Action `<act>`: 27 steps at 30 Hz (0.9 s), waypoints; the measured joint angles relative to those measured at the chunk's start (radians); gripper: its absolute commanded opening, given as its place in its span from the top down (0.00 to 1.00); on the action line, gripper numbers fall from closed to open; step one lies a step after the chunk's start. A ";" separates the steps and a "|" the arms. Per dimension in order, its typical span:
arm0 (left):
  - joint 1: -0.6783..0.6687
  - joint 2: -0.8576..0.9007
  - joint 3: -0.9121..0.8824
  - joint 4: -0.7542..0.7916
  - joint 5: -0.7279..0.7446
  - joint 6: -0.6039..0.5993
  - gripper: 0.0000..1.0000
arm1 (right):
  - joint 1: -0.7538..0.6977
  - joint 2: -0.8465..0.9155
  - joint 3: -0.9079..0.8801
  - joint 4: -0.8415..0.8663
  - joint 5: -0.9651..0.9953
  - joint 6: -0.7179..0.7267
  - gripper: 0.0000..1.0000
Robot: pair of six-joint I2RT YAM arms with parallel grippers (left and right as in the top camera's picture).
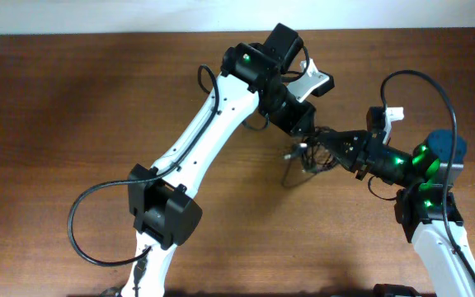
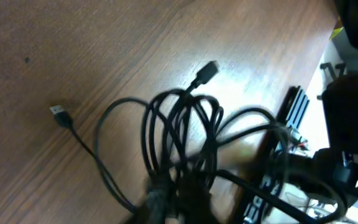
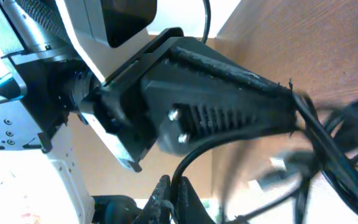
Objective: Untangle cables
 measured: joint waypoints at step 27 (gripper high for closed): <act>0.014 0.000 -0.118 0.002 -0.054 0.002 0.69 | 0.000 0.000 0.000 0.000 -0.011 0.003 0.96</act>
